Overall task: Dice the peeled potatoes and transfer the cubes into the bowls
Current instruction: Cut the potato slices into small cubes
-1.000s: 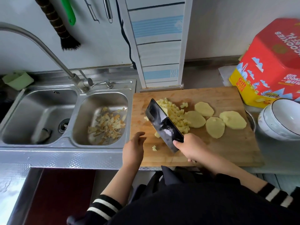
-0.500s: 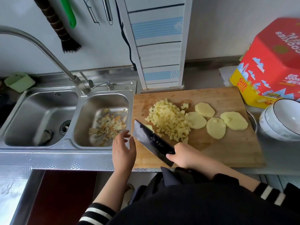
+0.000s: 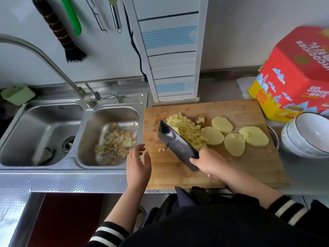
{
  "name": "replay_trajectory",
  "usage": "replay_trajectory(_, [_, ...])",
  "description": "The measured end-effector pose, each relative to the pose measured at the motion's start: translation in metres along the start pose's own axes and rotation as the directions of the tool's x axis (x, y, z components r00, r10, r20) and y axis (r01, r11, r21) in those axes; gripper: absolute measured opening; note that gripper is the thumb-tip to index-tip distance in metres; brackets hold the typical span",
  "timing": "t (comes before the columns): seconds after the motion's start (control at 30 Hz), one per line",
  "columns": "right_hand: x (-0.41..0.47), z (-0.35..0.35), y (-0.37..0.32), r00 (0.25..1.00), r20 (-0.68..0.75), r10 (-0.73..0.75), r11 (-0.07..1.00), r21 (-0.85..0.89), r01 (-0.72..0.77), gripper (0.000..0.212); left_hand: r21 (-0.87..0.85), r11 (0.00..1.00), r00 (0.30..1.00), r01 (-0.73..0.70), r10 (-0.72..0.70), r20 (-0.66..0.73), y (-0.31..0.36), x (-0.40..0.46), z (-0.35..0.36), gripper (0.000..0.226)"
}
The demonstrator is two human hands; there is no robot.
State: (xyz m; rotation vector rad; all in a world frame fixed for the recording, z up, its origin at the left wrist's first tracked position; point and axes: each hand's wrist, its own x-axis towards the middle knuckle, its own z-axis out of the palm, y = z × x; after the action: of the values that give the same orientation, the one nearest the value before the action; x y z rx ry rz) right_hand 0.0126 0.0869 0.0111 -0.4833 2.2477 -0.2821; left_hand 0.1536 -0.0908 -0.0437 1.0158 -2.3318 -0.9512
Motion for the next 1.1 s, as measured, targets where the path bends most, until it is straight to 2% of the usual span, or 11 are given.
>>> replay_trajectory(0.13, [0.002, -0.006, 0.003, 1.0, -0.022, -0.005, 1.0, -0.002, 0.005, 0.043, -0.001, 0.999, 0.999, -0.035, 0.035, 0.009, 0.004, 0.009, 0.002, 0.028])
replay_trajectory(0.2, [0.0, -0.01, 0.005, 0.998, -0.046, -0.03, 0.999, -0.027, 0.029, 0.045, 0.004, 0.996, 0.995, -0.089, 0.089, -0.041, 0.011, 0.018, 0.0, 0.028])
replay_trajectory(0.37, [-0.019, -0.035, 0.016, 0.958, -0.24, -0.158, 0.975, -0.191, 0.113, 0.052, -0.077, 0.951, 0.923, -0.3, 0.269, -0.275, 0.047, 0.055, -0.016, 0.027])
replay_trajectory(0.47, [-0.03, -0.049, 0.022, 0.92, -0.343, -0.191, 0.959, -0.266, 0.1, 0.053, -0.126, 0.911, 0.891, -0.393, 0.343, -0.298, 0.074, 0.069, -0.021, 0.03])
replay_trajectory(0.5, [-0.032, -0.051, 0.024, 0.908, -0.372, -0.192, 0.956, -0.278, 0.088, 0.053, -0.122, 0.887, 0.878, -0.446, 0.407, -0.252, 0.08, 0.071, -0.02, 0.035])
replay_trajectory(0.57, [-0.034, -0.052, 0.028, 0.889, -0.415, -0.195, 0.948, -0.312, 0.062, 0.051, -0.117, 0.804, 0.812, -0.583, 0.582, -0.04, 0.089, 0.072, -0.014, 0.047])
replay_trajectory(0.63, [-0.033, -0.049, 0.032, 0.873, -0.437, -0.218, 0.933, -0.357, 0.054, 0.051, -0.091, 0.701, 0.674, -0.708, 0.708, 0.21, 0.092, 0.07, 0.001, 0.055])
replay_trajectory(0.7, [-0.029, -0.045, 0.035, 0.86, -0.447, -0.245, 0.92, -0.386, 0.061, 0.051, -0.029, 0.615, 0.558, -0.788, 0.732, 0.39, 0.096, 0.068, 0.021, 0.058])
replay_trajectory(0.77, [-0.025, -0.041, 0.037, 0.849, -0.455, -0.269, 0.908, -0.415, 0.065, 0.052, 0.001, 0.571, 0.493, -0.821, 0.707, 0.507, 0.099, 0.066, 0.044, 0.058])
replay_trajectory(0.93, [-0.021, -0.033, 0.04, 0.823, -0.467, -0.322, 0.863, -0.502, 0.053, 0.052, -0.065, 0.501, 0.377, -0.863, 0.724, 0.578, 0.099, 0.066, 0.083, 0.039])
replay_trajectory(1.1, [-0.025, -0.034, 0.041, 0.819, -0.479, -0.316, 0.866, -0.498, 0.043, 0.052, -0.078, 0.547, 0.433, -0.833, 0.734, 0.523, 0.096, 0.064, 0.095, 0.028])
